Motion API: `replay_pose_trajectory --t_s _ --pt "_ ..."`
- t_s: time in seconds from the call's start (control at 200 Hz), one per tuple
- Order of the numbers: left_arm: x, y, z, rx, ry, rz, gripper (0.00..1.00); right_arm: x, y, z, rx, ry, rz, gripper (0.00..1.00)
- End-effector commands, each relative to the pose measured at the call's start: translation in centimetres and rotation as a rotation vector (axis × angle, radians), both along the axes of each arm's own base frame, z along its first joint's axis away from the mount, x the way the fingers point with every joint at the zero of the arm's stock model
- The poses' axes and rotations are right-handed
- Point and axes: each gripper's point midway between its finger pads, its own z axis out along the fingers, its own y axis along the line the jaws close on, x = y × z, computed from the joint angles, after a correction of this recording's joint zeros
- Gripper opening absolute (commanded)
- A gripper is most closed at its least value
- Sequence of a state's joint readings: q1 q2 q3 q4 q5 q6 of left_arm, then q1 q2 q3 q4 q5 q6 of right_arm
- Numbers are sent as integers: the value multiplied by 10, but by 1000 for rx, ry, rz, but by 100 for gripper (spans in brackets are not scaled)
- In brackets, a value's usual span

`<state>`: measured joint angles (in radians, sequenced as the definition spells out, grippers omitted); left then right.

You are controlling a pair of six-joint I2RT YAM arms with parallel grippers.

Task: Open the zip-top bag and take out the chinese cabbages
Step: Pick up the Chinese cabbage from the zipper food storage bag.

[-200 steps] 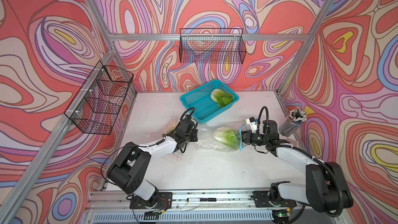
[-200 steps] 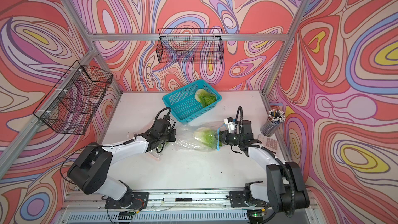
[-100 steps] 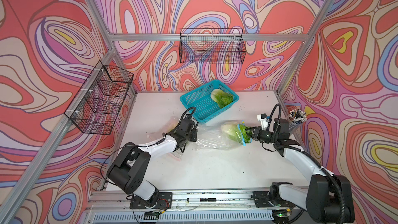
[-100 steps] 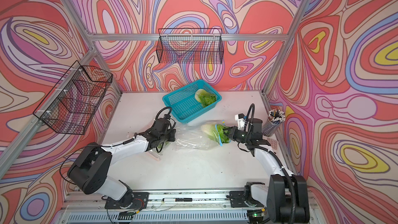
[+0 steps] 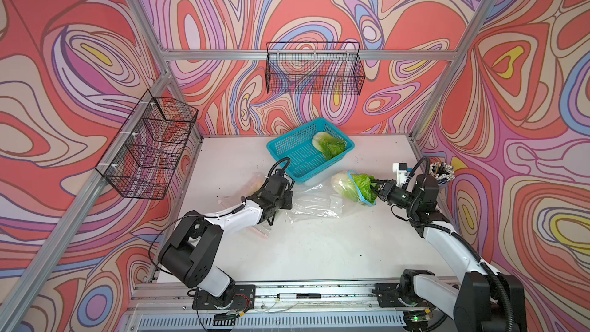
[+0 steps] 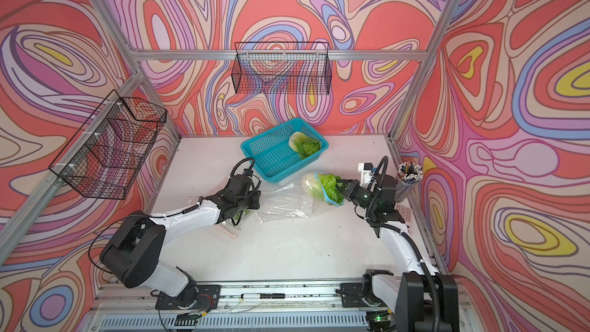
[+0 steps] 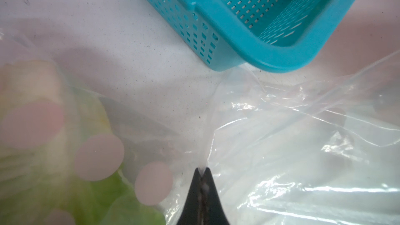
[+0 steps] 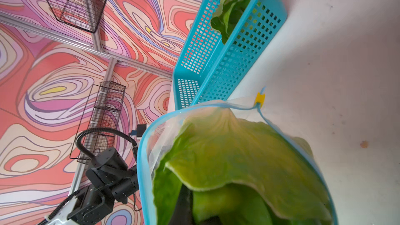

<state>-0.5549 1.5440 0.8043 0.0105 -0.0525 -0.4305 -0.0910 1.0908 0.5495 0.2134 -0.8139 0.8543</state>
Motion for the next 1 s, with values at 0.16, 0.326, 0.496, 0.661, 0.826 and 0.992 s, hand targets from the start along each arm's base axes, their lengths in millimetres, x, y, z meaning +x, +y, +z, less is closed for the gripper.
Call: replay_pose_trajectory --t_s 0.16,0.326,0.496,0.661,0.826,0.992 --pt "-4 16 -15 78 36 26 0 18 -23 66 152 -198 -161 0" --pt "-5 16 -20 87 47 23 0 20 -27 85 225 -248 -186 0" --pt "-5 15 -26 88 60 19 0 19 -33 108 256 -324 -221 0" --pt "-5 15 -29 89 67 17 0 22 -37 123 243 -363 -241 0" --pt "-5 15 -30 93 71 15 0 21 -43 142 259 -434 -273 0" --pt "-5 16 -34 106 86 21 0 21 -43 157 306 -465 -265 0"
